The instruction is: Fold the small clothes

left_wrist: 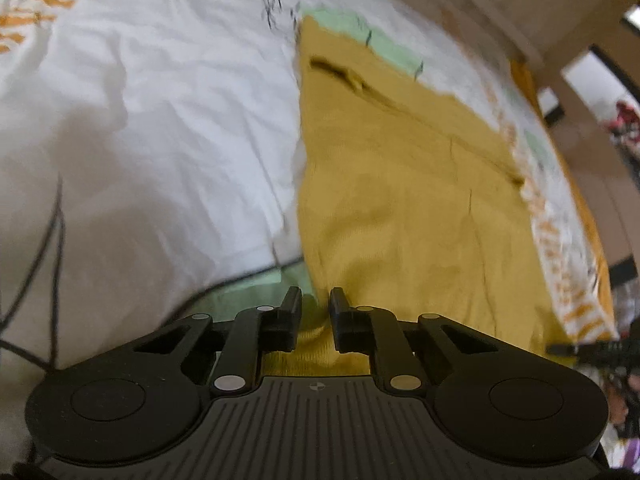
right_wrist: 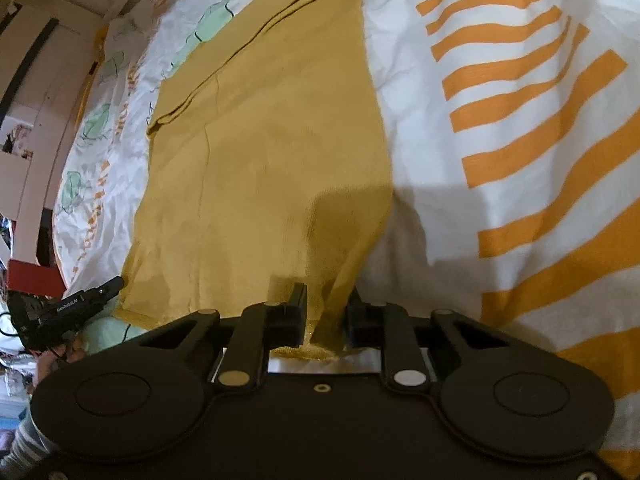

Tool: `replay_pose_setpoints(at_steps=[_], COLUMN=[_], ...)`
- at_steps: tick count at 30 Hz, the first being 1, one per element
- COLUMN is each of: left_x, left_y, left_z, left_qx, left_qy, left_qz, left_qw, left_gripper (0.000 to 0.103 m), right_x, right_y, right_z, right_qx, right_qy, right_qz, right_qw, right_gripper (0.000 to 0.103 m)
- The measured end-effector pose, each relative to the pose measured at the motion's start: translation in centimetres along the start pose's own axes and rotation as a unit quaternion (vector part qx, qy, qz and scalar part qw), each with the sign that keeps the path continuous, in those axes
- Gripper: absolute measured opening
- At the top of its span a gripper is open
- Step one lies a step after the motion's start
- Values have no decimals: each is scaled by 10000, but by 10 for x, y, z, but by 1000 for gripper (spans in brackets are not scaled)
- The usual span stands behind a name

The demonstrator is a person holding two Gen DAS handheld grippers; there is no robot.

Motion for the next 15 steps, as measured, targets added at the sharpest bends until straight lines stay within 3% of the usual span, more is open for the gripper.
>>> replay_pose_setpoints(at_steps=[8,10,11,12,13,15], left_x=[-3,-2,-2,-2,-1,0], left_y=[1,1,2,2,3,7], left_z=[16,17,17,15,12,3], left_qx=[450,368,287,167,44,-265], left_qy=[-481,-542,-540,-526,-478,-278], left_qz=[464,478,441,383,328,231], left_qw=[9967,9967,9972,9977,9983,9990], left_gripper=[16,11,3,3,3,3], right_x=[-1,0,-1,0,1,7], right_y=[2,1,0,-2,-4,-9], right_z=[3,3,2,0,-4,-13], right_qx=[-42,-35,-42,-20,62,271], right_qy=[-42,-44,-19,31,125,430], right_qz=[54,-9,-61,-117,-165,-207], right_qw=[10000,10000,10000,9999,9998,9985], right_gripper=[31,33,29,18,13,13])
Point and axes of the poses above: each gripper's, at about its wrist camera, not at the fingertips, and z roughly the way its jaws point, y to its right, x to its top, the point moved 8 cm from there along z, roughly the way its jaws point, and after that the axes turned 14 degrees about -z, right-handed, at the moved point
